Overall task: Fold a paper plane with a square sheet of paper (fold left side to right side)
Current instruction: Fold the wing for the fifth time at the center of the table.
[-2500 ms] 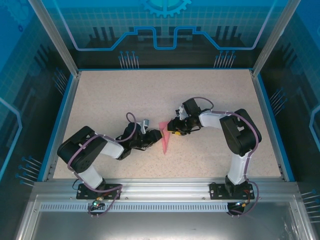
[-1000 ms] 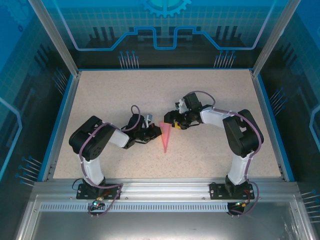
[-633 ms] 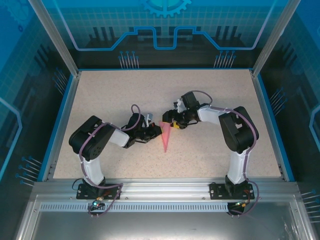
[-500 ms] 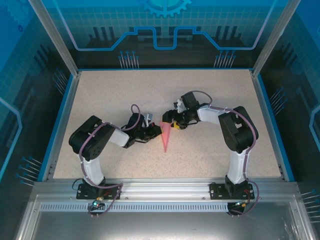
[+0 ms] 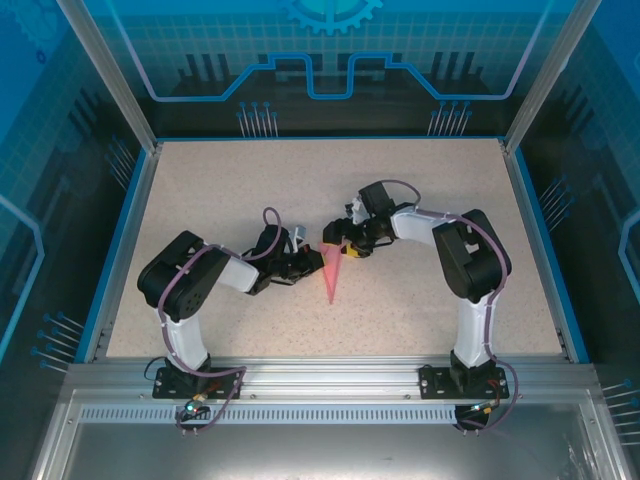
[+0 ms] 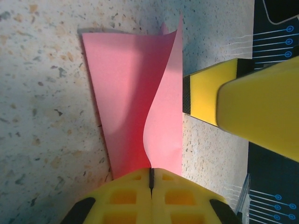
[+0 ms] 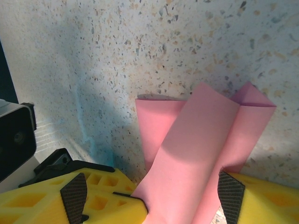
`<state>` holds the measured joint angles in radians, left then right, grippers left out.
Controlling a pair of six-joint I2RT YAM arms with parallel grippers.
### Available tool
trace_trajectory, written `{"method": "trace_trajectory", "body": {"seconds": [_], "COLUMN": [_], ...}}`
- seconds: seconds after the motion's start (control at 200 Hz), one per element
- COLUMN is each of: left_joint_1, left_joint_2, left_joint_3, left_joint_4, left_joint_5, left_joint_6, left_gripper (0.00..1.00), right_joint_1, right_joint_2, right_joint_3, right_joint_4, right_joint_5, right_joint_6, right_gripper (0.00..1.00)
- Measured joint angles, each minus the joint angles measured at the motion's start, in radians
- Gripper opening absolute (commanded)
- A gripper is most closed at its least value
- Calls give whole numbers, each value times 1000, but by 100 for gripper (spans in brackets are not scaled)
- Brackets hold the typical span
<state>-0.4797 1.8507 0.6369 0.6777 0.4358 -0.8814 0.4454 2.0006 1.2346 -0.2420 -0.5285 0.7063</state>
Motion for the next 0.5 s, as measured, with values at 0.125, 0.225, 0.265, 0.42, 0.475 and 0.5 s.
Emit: {"method": "trace_trajectory", "body": {"seconds": [0.125, 0.225, 0.265, 0.42, 0.475, 0.5], "left_joint_1": [0, 0, 0, 3, 6, 8], "left_joint_2": [0, 0, 0, 0, 0, 1], "left_joint_3": [14, 25, 28, 29, 29, 30], "left_joint_4": [-24, -39, -45, -60, -68, -71], "left_joint_5": [0, 0, 0, 0, 0, 0], "left_joint_6": [17, 24, 26, 27, 27, 27], "left_gripper": [0, 0, 0, 0, 0, 0], "right_joint_1": [6, 8, 9, 13, 13, 13], "right_joint_2": [18, 27, 29, 31, 32, 32], "right_joint_3": [40, 60, 64, 71, 73, 73], "right_joint_4": [-56, -86, -94, -108, -109, -109], "right_joint_5": [16, 23, 24, 32, 32, 32], "right_joint_6": [-19, -34, -38, -53, -56, -57], "right_gripper": [78, 78, 78, 78, 78, 78]}}
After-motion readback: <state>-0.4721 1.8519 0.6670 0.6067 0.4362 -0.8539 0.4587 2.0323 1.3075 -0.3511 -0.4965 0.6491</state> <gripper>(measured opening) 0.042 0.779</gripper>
